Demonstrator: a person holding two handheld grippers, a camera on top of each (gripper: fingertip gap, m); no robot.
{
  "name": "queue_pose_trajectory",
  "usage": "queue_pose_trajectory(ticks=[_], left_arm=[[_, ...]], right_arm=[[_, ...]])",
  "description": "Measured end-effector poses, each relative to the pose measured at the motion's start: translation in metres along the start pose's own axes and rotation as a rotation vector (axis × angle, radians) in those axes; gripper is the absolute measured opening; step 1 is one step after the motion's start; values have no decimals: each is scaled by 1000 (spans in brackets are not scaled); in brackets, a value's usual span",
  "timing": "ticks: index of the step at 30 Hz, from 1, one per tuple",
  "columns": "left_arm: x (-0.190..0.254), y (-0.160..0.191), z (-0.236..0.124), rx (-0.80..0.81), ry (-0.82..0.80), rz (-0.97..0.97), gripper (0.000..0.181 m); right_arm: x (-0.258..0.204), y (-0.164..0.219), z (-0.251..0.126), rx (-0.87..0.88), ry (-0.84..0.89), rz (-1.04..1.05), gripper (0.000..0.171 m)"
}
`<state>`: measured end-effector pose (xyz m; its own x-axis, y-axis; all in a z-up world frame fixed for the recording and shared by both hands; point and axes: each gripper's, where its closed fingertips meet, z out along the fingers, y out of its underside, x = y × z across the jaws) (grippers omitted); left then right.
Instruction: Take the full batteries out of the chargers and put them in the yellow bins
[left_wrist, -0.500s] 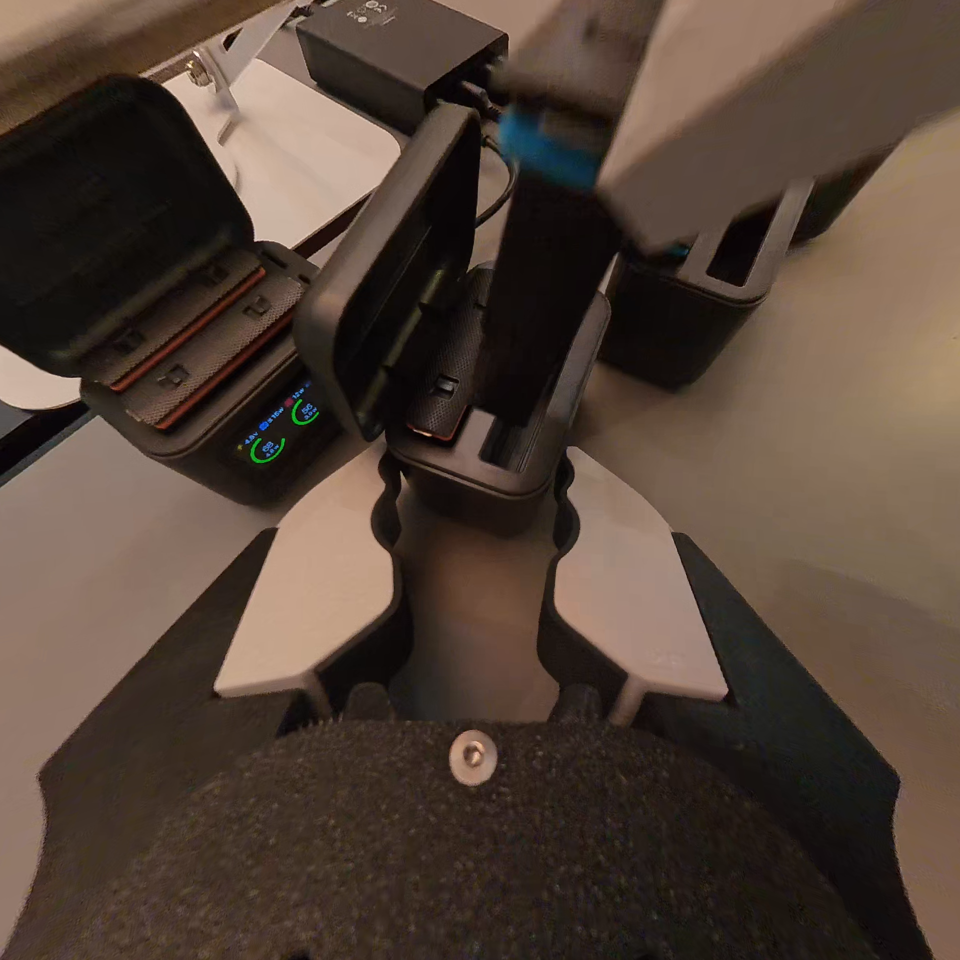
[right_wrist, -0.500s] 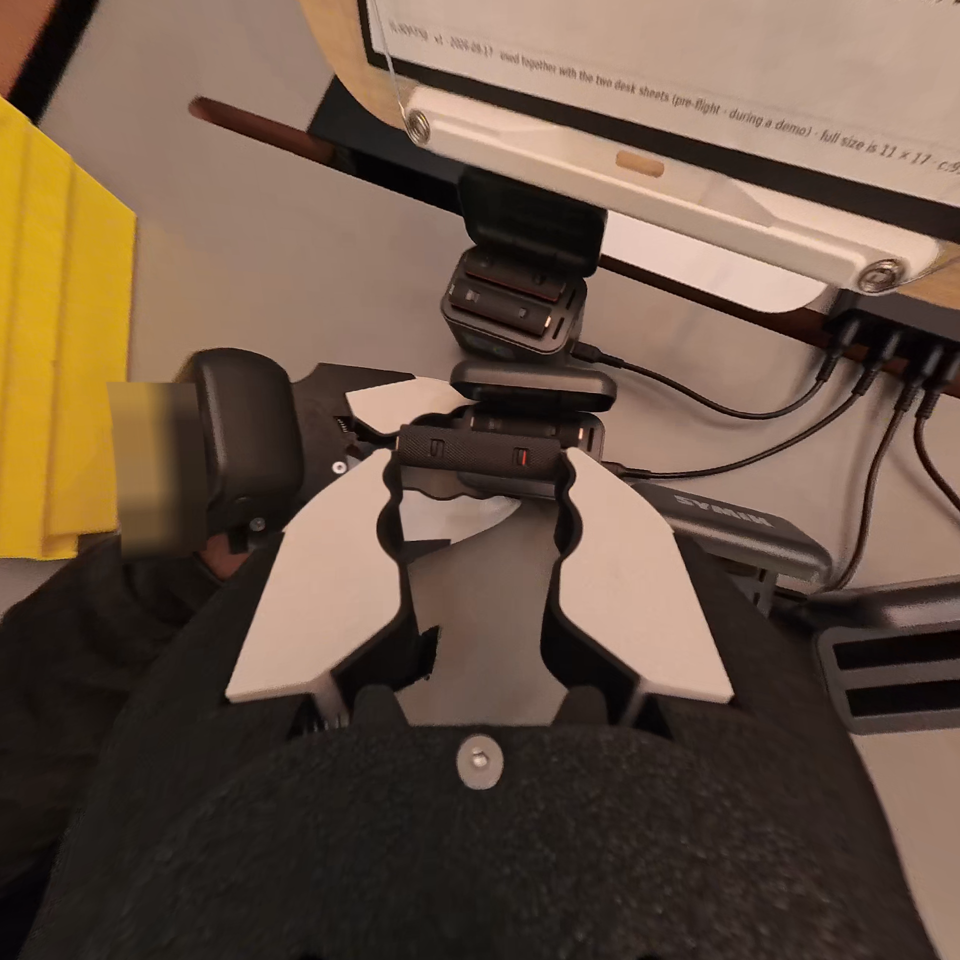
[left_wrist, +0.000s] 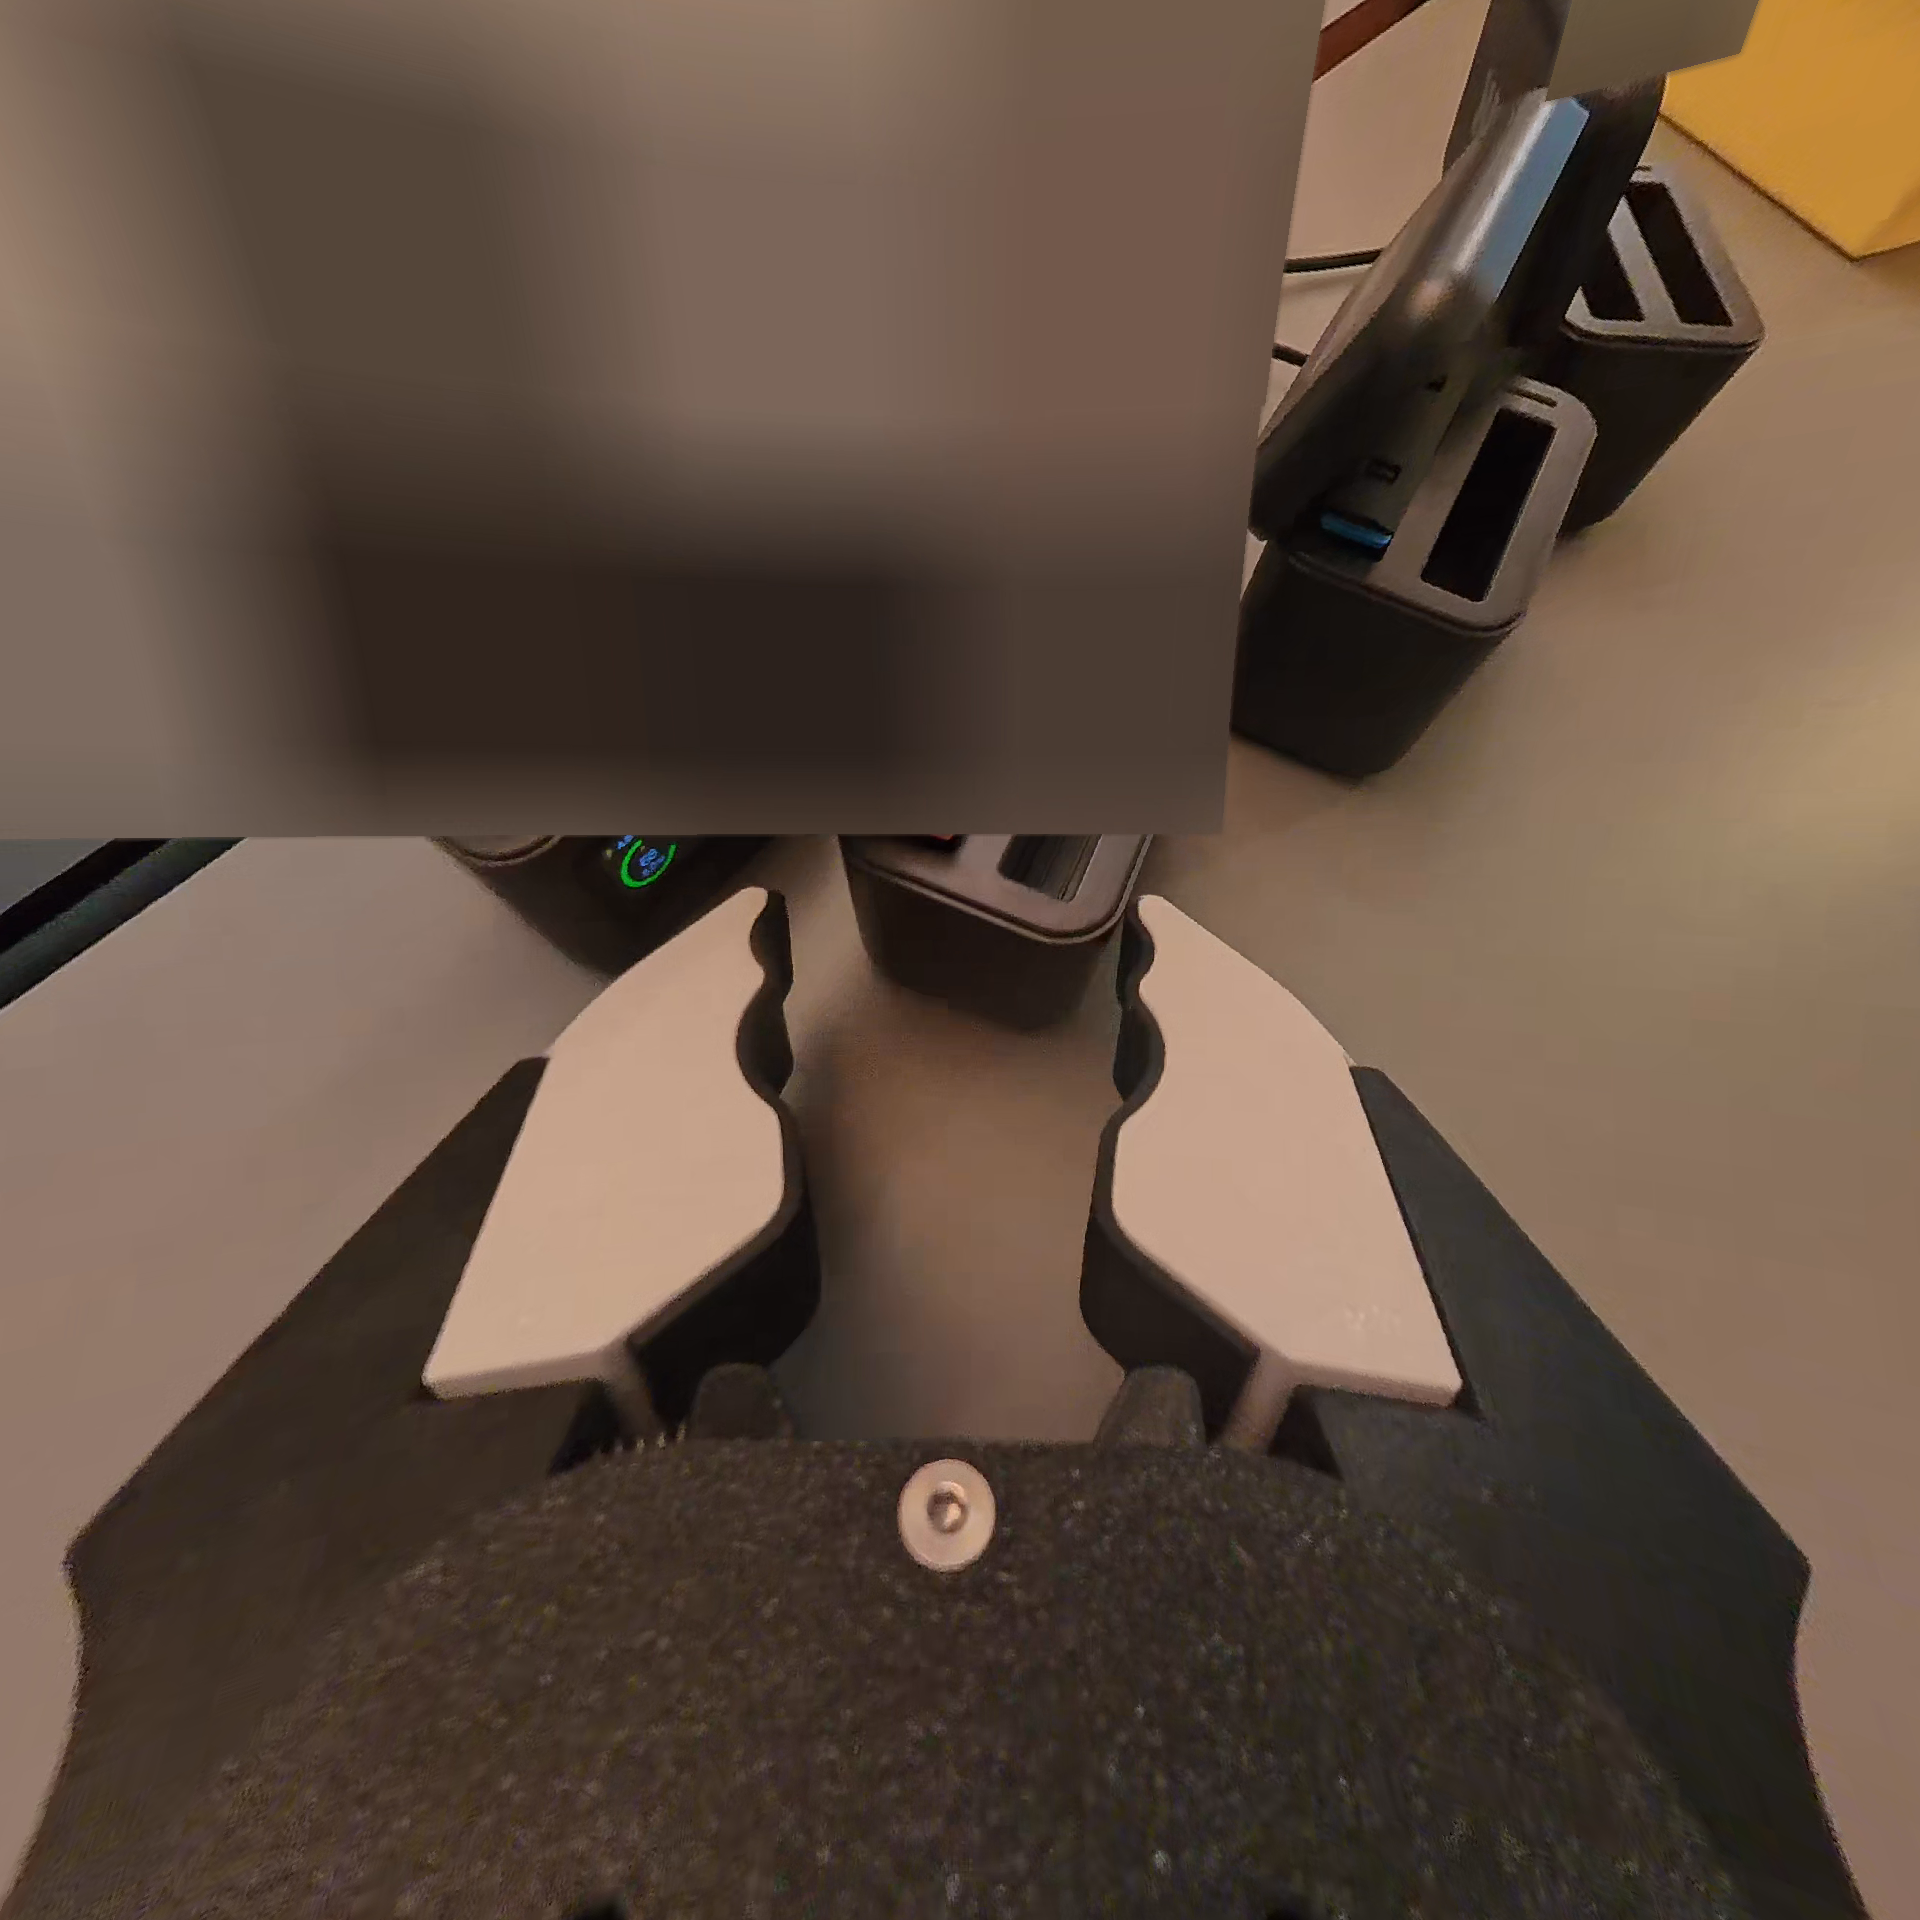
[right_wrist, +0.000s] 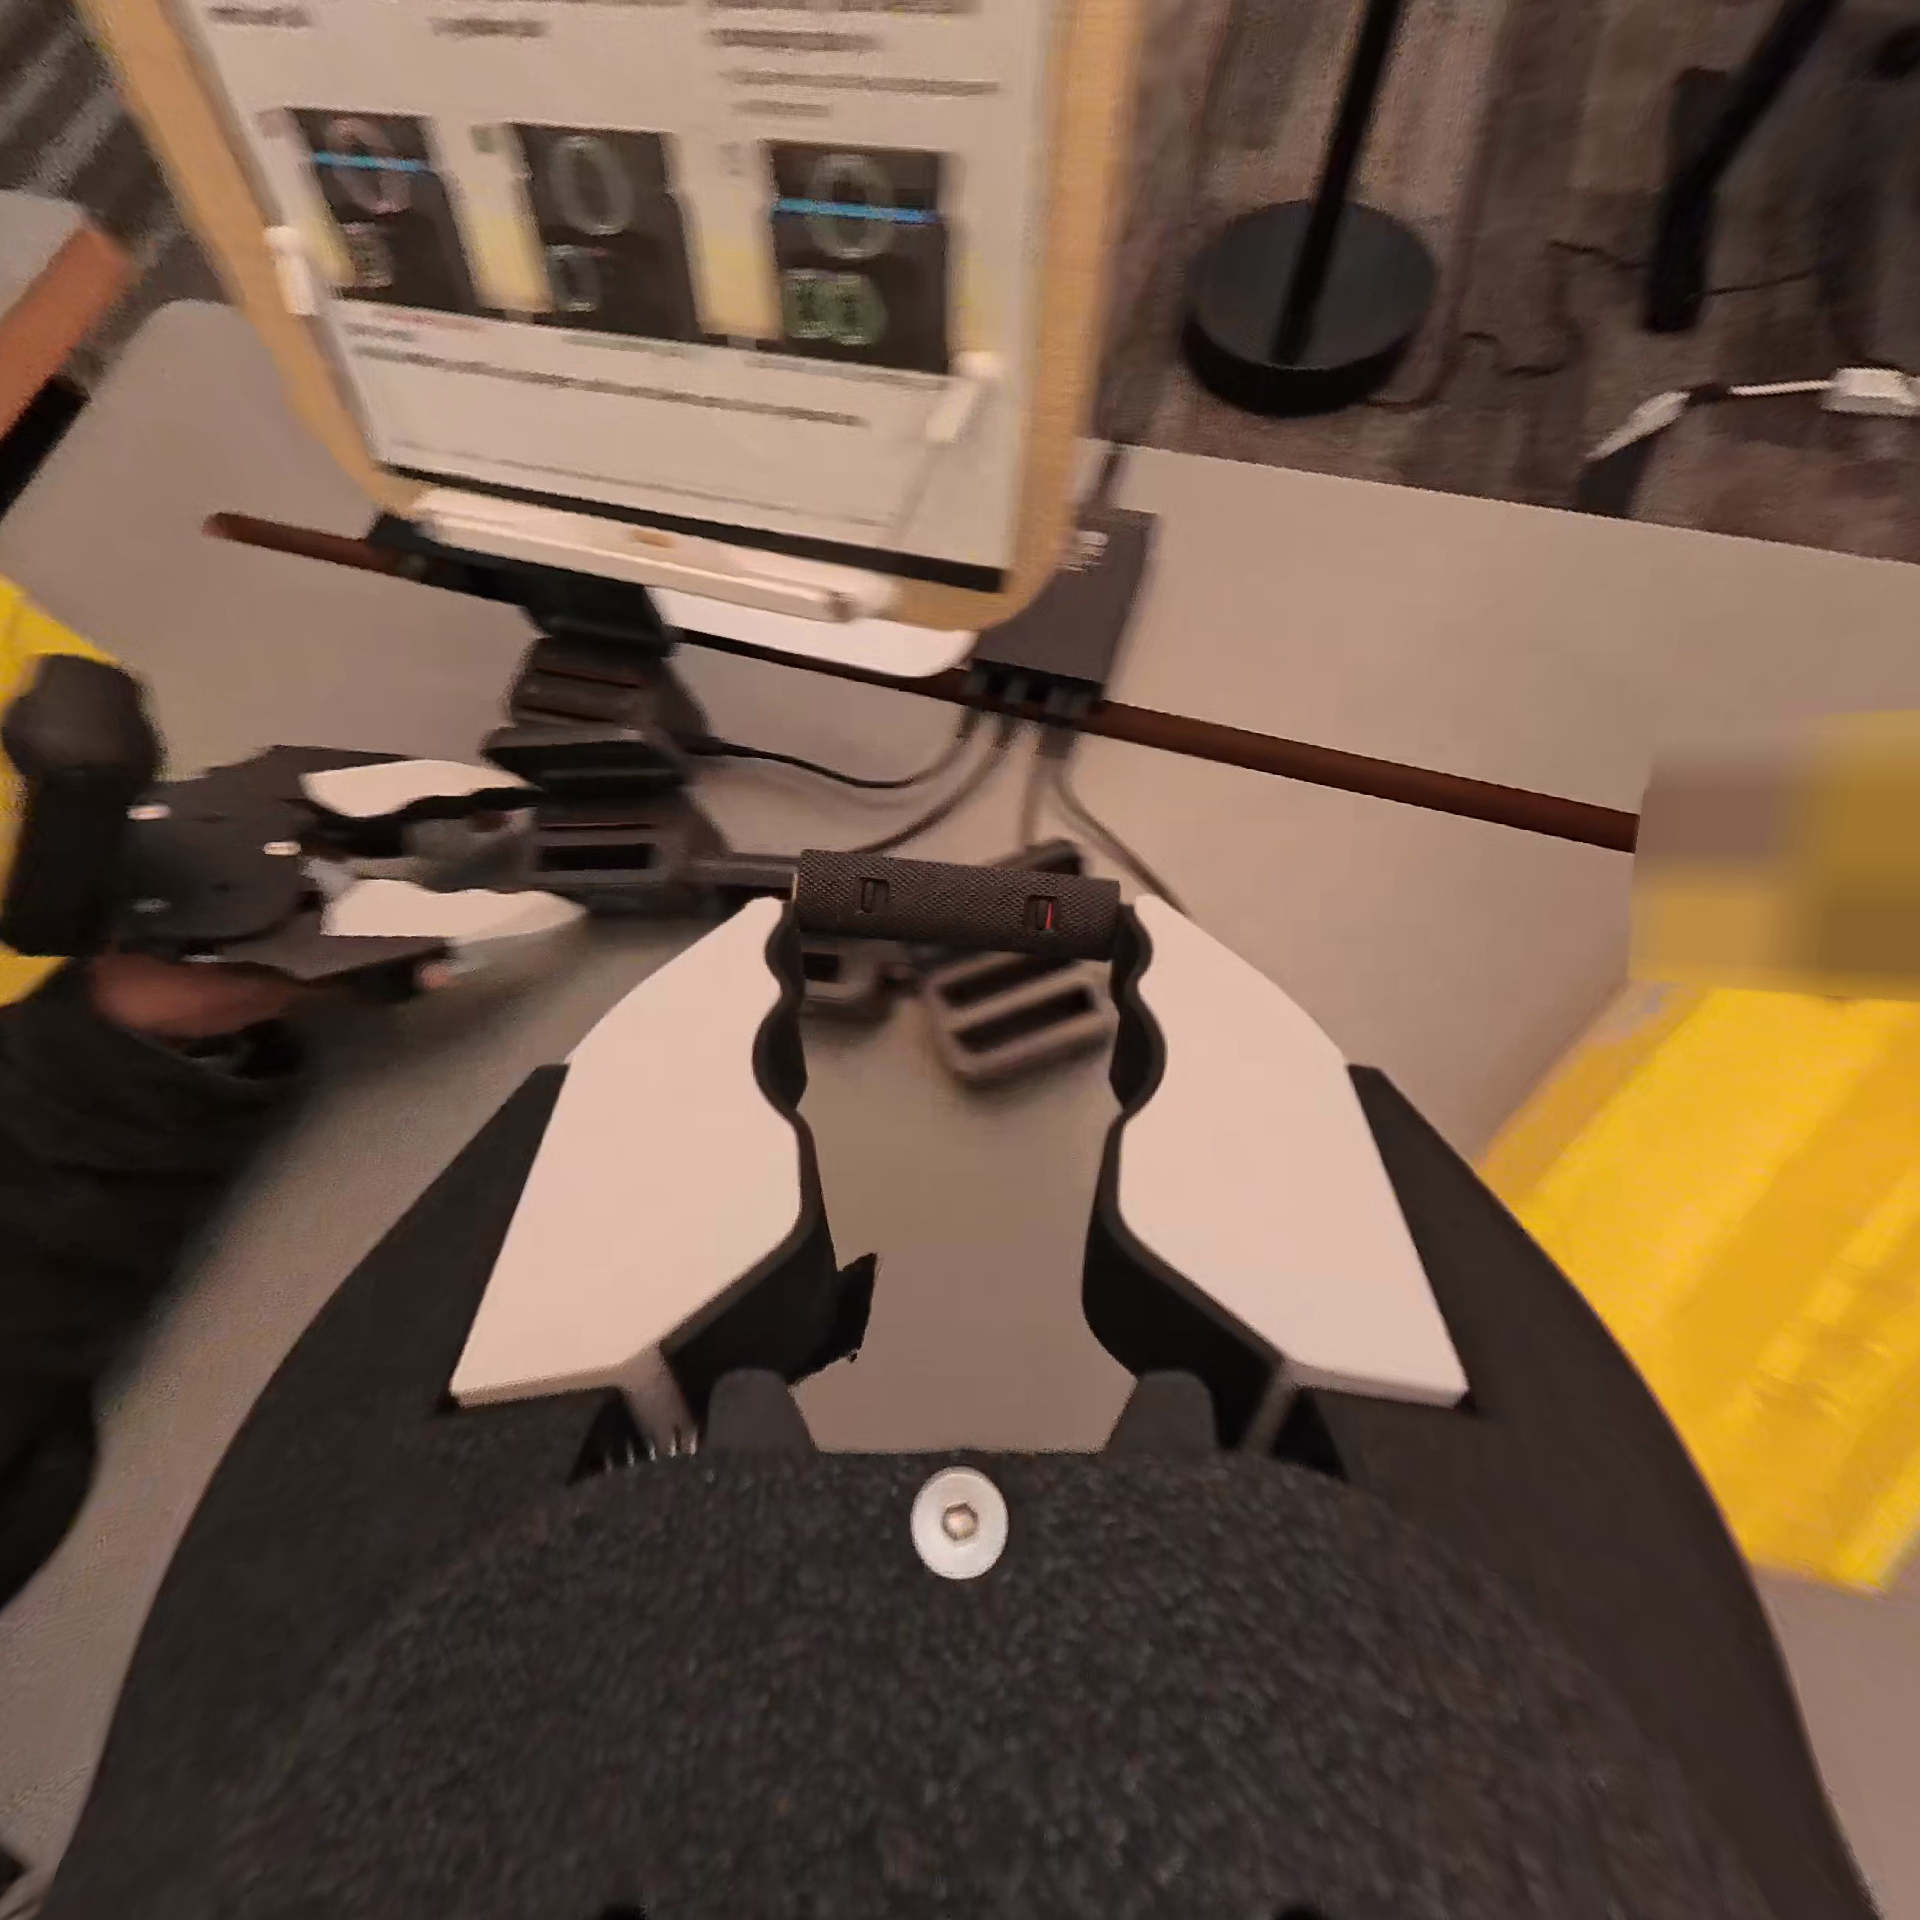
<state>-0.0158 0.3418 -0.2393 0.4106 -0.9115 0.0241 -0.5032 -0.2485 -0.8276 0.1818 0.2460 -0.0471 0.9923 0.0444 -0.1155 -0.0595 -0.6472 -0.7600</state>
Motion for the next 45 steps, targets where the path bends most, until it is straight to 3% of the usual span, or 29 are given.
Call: queue_pose_trajectory(ticks=[7,15,27,45], left_arm=[[-7,6,-16,-22,-13,-32,56],[-19,-11,-32,65,-91,-50,49],[-28,-33,-49,183,-140,-49,43],[-24,-32,-44,186,-129,-45,40]], right_arm=[[152,19,-39,-25,228,168,57],[250,48,5,-91,408,347,57],[318,68,75,-253,636,407,57],[339,77,100,-282,626,564,60]])
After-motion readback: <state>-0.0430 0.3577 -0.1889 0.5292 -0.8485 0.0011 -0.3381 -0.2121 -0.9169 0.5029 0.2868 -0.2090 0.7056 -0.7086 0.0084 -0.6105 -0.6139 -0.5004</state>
